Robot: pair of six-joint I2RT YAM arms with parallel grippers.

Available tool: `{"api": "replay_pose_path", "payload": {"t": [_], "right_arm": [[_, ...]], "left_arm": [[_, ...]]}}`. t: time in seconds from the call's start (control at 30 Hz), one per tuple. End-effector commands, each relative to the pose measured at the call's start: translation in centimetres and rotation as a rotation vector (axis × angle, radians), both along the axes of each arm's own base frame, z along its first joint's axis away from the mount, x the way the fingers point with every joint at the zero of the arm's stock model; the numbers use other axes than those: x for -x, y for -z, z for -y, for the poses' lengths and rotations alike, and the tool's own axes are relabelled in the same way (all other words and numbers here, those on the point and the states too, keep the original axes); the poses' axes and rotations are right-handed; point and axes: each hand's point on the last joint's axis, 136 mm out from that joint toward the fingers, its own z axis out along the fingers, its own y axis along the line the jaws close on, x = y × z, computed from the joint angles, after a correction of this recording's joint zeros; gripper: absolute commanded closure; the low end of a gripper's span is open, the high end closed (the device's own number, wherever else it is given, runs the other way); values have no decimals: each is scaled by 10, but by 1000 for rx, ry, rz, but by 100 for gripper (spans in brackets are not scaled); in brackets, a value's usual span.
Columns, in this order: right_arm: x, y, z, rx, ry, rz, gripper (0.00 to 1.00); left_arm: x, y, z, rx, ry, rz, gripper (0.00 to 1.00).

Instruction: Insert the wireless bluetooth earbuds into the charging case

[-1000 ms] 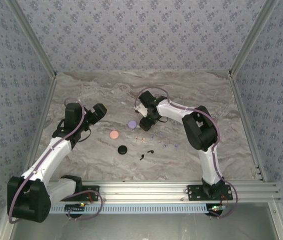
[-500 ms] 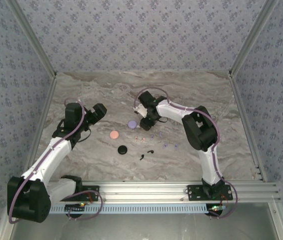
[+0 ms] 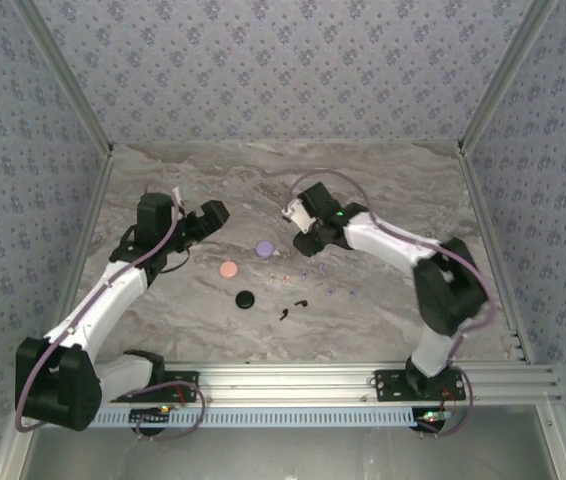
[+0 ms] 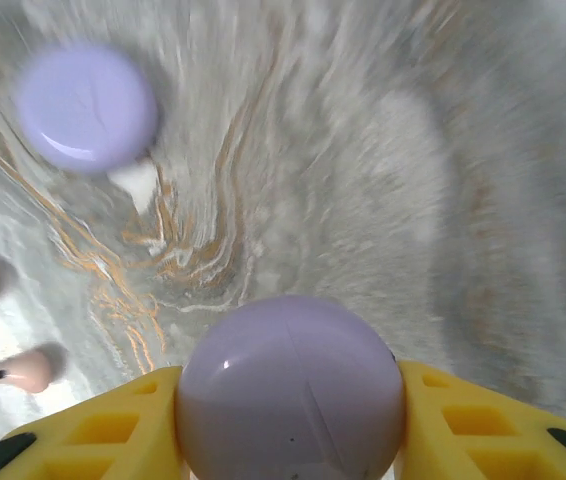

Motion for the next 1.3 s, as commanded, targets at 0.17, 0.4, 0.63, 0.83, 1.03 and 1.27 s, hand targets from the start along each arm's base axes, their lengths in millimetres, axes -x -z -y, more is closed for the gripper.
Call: {"api": "replay_pose_path", "payload": {"t": [0.17, 0.4, 0.63, 0.83, 1.03, 1.27], "right_arm": [[27, -128, 17, -325, -30, 460, 53], [52, -172, 30, -407, -75, 647, 53], [65, -194, 34, -428, -109, 737, 53], [67, -198, 30, -419, -132, 752, 53], [66, -198, 27, -408, -142, 753, 53], [66, -197, 21, -405, -161, 749, 53]], "left_arm": [[18, -67, 89, 121, 367, 149, 8], [40, -103, 133, 208, 554, 258, 13], [62, -118, 168, 234, 698, 309, 15], [72, -123, 187, 232, 756, 325, 15], [76, -119, 201, 222, 793, 312, 18], [76, -115, 213, 217, 821, 298, 28]]}}
